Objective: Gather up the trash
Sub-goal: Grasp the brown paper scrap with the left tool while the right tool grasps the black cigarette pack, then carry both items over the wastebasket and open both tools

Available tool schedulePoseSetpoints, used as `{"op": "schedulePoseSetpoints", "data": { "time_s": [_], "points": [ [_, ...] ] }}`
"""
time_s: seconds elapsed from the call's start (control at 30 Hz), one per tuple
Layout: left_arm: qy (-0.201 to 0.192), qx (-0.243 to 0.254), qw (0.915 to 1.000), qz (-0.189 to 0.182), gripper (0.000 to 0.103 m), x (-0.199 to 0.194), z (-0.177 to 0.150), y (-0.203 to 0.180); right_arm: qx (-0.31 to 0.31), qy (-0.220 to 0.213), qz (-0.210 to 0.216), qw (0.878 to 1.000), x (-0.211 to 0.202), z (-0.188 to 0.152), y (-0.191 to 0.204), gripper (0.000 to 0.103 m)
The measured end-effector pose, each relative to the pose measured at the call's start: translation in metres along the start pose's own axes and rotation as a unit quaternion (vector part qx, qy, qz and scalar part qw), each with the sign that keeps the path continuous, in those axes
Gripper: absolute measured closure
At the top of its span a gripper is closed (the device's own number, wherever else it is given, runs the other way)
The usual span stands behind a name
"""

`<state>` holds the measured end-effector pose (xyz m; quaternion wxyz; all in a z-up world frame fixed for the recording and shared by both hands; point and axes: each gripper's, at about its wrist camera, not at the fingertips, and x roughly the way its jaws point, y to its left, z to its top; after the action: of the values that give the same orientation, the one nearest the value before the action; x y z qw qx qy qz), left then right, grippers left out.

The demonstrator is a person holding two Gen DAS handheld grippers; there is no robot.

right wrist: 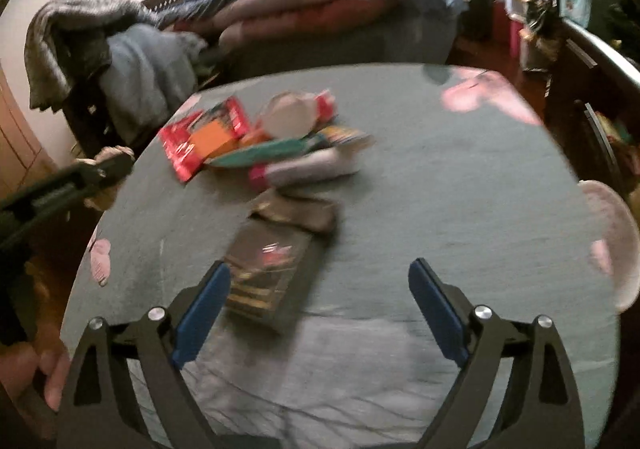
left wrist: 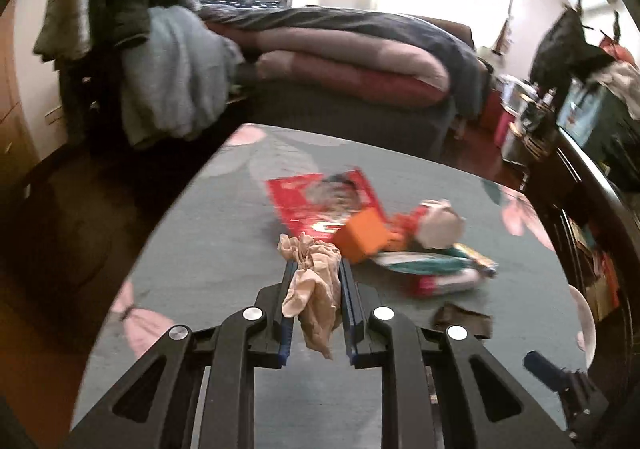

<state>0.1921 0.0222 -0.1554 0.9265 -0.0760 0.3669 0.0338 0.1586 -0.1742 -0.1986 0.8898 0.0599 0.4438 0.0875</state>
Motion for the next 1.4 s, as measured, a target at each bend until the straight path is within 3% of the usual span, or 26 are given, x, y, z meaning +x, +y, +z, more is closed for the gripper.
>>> {"op": "schedulePoseSetpoints", "data": {
  "time_s": [0.27,0.33,0.4,0.6,0.87,1.4],
  "points": [
    [0.000,-0.023,0.9997,0.001,0.083,-0.001,-0.004,0.031,-0.008,0.011,-0.025,1.000,0.025,0.001,0.028,0.011],
    [0.002,-0.024,0.9997,0.000,0.083,0.001,-0.004,0.033,-0.011,0.005,-0.027,1.000,0.025,0.001,0.030,0.018],
    [0.004,-0.025,0.9997,-0.001,0.083,0.001,-0.004,0.034,-0.019,0.001,-0.038,0.999,0.025,0.002,0.031,0.035],
    [0.003,-0.020,0.9998,-0.006,0.083,-0.001,-0.003,0.027,-0.010,-0.004,-0.021,1.000,0.015,0.002,0.019,0.047],
    [-0.004,0.002,0.9999,-0.013,0.083,-0.013,-0.003,0.003,0.021,-0.027,-0.006,0.999,-0.018,-0.005,-0.012,0.048],
    [-0.014,0.060,0.9968,-0.052,0.083,-0.035,-0.005,-0.073,0.081,-0.072,-0.019,0.994,-0.072,-0.019,-0.085,0.048]
  ]
}}
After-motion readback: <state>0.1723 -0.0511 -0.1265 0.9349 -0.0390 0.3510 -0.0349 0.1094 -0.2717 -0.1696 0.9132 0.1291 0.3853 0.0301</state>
